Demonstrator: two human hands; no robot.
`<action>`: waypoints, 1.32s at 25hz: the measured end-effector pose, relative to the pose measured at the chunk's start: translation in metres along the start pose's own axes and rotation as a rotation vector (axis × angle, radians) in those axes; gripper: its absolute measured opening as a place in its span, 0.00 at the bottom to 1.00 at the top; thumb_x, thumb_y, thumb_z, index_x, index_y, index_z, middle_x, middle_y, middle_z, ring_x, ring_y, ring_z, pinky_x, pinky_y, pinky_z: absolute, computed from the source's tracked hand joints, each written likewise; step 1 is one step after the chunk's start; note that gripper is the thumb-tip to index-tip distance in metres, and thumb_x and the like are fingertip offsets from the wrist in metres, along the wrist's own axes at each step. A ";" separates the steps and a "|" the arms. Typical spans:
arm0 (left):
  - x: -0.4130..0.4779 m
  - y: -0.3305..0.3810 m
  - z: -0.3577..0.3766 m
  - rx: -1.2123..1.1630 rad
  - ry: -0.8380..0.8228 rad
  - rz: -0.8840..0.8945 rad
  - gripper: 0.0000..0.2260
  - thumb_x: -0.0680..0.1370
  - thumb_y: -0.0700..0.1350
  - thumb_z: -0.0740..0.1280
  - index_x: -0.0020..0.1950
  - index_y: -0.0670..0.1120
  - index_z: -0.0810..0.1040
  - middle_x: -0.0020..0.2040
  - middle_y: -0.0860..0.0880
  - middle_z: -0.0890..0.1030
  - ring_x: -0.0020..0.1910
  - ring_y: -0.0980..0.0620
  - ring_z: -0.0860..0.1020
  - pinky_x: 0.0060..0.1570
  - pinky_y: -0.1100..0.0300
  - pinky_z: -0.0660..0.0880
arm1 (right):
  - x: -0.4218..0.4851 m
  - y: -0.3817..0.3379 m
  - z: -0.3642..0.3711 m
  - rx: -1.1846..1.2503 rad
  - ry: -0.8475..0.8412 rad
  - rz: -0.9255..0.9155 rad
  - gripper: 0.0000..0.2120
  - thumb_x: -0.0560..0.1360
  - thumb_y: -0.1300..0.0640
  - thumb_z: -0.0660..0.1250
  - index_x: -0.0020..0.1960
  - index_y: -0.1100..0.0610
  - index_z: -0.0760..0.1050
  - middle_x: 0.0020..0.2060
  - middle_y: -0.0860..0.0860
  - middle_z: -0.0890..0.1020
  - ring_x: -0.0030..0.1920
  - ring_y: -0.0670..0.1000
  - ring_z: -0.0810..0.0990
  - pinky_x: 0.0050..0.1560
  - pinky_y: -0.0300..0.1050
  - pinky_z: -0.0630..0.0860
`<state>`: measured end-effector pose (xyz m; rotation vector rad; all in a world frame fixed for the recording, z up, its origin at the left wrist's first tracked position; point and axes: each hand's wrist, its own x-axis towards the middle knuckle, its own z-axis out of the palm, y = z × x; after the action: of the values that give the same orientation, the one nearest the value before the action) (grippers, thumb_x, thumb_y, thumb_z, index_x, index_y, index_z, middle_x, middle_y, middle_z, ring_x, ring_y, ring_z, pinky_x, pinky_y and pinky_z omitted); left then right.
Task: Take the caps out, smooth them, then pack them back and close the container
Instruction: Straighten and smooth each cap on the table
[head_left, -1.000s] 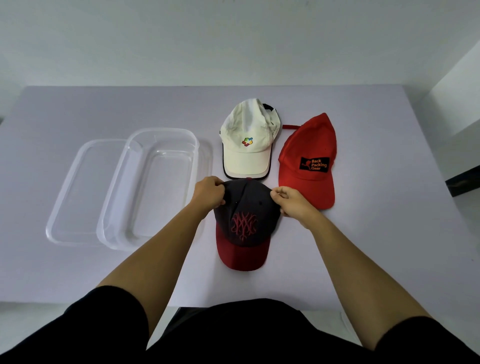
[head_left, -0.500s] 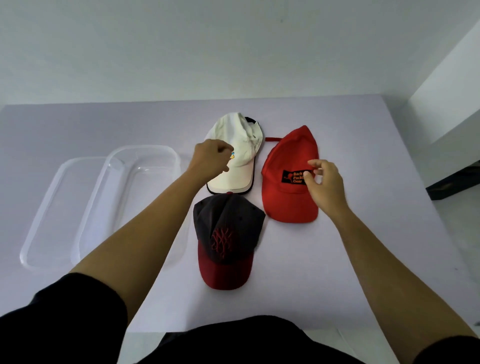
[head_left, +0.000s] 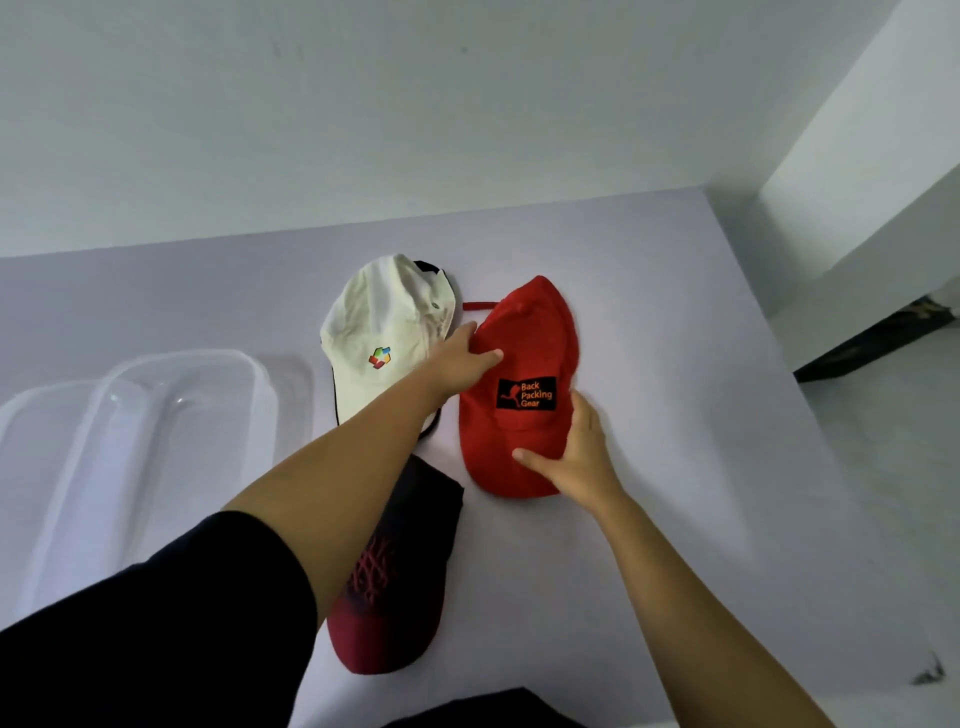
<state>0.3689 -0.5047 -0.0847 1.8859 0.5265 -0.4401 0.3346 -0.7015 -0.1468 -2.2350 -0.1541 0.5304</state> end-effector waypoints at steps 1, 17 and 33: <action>0.006 -0.001 0.003 0.017 0.015 0.010 0.21 0.78 0.47 0.64 0.70 0.44 0.67 0.65 0.45 0.74 0.61 0.47 0.75 0.60 0.53 0.74 | 0.004 0.000 -0.005 0.031 0.033 -0.023 0.47 0.66 0.46 0.74 0.75 0.59 0.52 0.73 0.55 0.59 0.74 0.54 0.57 0.73 0.49 0.57; -0.001 0.006 0.020 -0.322 0.052 0.181 0.12 0.81 0.49 0.59 0.38 0.49 0.67 0.33 0.53 0.67 0.32 0.56 0.65 0.32 0.63 0.62 | 0.062 -0.014 -0.079 0.755 -0.285 -0.010 0.04 0.75 0.54 0.63 0.46 0.55 0.71 0.44 0.50 0.78 0.45 0.46 0.76 0.53 0.40 0.74; -0.007 -0.005 0.043 -0.174 -0.019 0.218 0.13 0.81 0.54 0.58 0.53 0.47 0.78 0.45 0.49 0.80 0.44 0.54 0.78 0.46 0.61 0.75 | 0.032 0.000 -0.084 0.504 -0.248 -0.009 0.05 0.78 0.54 0.62 0.47 0.54 0.67 0.38 0.48 0.80 0.35 0.44 0.79 0.36 0.37 0.75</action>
<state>0.3578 -0.5443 -0.1000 1.7462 0.3306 -0.2602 0.3996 -0.7512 -0.1085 -1.6759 -0.1391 0.7501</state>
